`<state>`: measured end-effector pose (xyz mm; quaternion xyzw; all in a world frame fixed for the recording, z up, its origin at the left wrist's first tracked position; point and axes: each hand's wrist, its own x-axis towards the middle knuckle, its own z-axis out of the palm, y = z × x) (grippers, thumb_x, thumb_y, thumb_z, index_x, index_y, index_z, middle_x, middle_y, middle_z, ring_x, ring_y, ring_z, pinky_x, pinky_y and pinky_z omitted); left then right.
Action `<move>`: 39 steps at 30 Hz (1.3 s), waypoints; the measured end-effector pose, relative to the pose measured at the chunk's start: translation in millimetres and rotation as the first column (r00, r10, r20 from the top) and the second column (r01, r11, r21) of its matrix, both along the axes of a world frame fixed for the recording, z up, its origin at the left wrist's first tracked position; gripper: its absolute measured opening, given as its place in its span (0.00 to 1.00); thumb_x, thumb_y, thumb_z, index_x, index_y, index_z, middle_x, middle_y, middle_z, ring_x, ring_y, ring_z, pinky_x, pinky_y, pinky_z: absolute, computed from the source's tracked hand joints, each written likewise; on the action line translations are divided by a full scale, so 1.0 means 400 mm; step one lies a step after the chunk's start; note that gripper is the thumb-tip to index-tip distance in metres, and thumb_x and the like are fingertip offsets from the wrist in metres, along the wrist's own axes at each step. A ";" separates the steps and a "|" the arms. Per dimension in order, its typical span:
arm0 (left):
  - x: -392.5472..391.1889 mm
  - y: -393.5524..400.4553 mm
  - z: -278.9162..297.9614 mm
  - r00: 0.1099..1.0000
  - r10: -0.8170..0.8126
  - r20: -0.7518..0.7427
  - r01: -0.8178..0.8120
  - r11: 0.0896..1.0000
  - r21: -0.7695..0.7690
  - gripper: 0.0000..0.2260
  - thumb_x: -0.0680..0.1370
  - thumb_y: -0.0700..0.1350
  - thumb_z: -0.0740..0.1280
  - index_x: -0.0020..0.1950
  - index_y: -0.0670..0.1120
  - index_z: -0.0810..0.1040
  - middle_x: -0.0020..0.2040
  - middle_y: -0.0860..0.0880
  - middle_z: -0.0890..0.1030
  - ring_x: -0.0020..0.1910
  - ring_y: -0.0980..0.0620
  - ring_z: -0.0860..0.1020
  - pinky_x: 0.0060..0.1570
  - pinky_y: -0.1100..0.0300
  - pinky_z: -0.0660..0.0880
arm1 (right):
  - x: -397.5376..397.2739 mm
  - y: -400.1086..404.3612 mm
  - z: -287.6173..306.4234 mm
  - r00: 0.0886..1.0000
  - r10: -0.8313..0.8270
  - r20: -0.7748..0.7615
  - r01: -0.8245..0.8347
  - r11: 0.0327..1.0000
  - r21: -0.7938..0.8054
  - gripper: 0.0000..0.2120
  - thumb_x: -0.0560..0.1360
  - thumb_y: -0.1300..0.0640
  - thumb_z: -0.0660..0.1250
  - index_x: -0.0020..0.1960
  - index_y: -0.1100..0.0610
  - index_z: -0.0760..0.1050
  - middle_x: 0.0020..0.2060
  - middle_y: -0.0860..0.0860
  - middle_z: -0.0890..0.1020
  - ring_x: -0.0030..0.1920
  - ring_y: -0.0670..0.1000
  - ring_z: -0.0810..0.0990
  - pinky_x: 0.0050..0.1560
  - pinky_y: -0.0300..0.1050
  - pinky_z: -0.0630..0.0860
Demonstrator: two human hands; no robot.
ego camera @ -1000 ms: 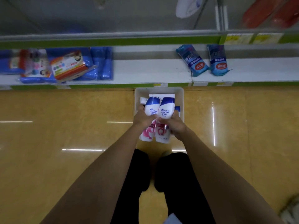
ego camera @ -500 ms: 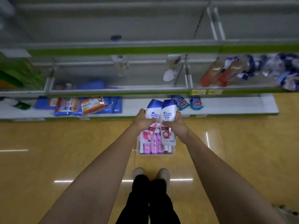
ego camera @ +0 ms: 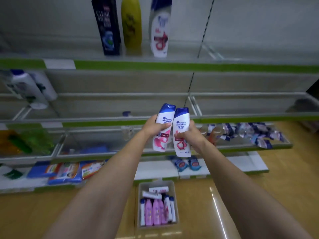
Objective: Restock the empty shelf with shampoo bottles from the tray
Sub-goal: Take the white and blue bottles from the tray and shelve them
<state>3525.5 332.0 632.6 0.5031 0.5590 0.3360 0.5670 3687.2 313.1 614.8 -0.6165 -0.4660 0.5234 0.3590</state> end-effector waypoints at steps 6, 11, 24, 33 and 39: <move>0.007 0.053 0.207 0.992 -0.101 0.072 0.090 0.985 0.147 0.09 0.76 0.37 0.68 0.53 0.45 0.73 0.48 0.45 0.80 0.38 0.52 0.78 0.40 0.60 0.77 | 0.006 0.049 0.201 1.000 -0.024 0.001 0.023 0.988 0.152 0.28 0.66 0.68 0.71 0.62 0.61 0.63 0.52 0.58 0.80 0.47 0.55 0.82 0.42 0.48 0.80; 0.032 0.091 0.350 0.980 -0.179 0.085 0.155 0.960 0.234 0.05 0.77 0.37 0.66 0.48 0.47 0.74 0.43 0.48 0.81 0.39 0.51 0.79 0.39 0.59 0.78 | 0.026 0.091 0.332 1.000 -0.017 -0.018 0.021 0.959 0.283 0.31 0.59 0.65 0.73 0.61 0.64 0.71 0.50 0.60 0.83 0.48 0.57 0.84 0.49 0.54 0.81; 0.184 0.300 0.503 0.997 0.023 -0.076 0.013 0.899 0.437 0.22 0.71 0.35 0.70 0.63 0.36 0.67 0.54 0.41 0.80 0.48 0.47 0.81 0.38 0.58 0.79 | 0.134 0.308 0.495 0.999 0.040 0.009 -0.040 0.894 0.446 0.17 0.67 0.74 0.65 0.55 0.65 0.75 0.43 0.58 0.82 0.41 0.55 0.82 0.42 0.48 0.79; 0.249 0.463 0.506 0.985 0.173 -0.010 -0.145 0.856 0.496 0.18 0.75 0.34 0.67 0.61 0.42 0.65 0.51 0.46 0.76 0.38 0.56 0.76 0.25 0.69 0.76 | 0.198 0.521 0.544 0.994 0.102 -0.051 -0.069 0.896 0.439 0.18 0.70 0.73 0.64 0.59 0.67 0.71 0.50 0.62 0.82 0.49 0.62 0.81 0.52 0.58 0.79; 0.240 0.532 0.472 0.972 0.227 0.055 -0.227 0.858 0.461 0.19 0.76 0.35 0.67 0.61 0.48 0.64 0.47 0.50 0.76 0.37 0.57 0.77 0.27 0.68 0.77 | 0.200 0.608 0.519 0.990 0.119 -0.075 -0.076 0.901 0.428 0.20 0.70 0.69 0.69 0.56 0.56 0.65 0.54 0.61 0.79 0.53 0.62 0.80 0.55 0.62 0.78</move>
